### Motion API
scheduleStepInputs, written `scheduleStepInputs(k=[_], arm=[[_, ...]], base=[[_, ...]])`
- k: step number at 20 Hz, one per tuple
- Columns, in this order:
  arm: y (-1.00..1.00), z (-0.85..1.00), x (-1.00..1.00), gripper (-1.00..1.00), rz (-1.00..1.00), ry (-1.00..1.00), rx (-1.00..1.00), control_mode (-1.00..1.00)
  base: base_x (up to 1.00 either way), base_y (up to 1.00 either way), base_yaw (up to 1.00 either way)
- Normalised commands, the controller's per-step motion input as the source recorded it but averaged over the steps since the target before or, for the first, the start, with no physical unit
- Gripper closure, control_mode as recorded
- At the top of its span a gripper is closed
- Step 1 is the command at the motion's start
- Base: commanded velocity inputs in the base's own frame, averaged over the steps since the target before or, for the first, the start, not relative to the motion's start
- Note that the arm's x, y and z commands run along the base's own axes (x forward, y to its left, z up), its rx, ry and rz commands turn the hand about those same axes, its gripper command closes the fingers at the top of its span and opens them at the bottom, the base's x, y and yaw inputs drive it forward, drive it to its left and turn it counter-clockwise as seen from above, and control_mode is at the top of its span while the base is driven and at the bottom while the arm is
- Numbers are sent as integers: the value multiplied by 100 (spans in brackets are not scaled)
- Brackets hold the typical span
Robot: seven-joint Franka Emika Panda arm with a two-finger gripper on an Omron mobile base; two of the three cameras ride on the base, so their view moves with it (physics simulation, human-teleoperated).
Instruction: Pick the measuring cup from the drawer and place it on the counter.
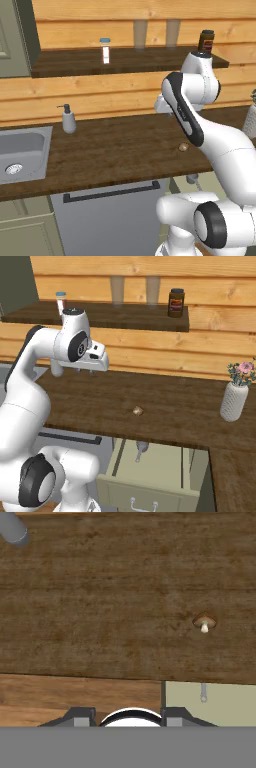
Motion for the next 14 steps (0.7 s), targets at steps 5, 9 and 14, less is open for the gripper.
scheduleStepInputs(k=[5,9,14], arm=[[-32,0,-18,-100,0,-7,8,-100],[-11,0,-12,-100,0,-1,3,-100],[2,0,0,-100,0,0,0,-100]], base=[[0,0,0],[0,0,0],[0,0,0]])
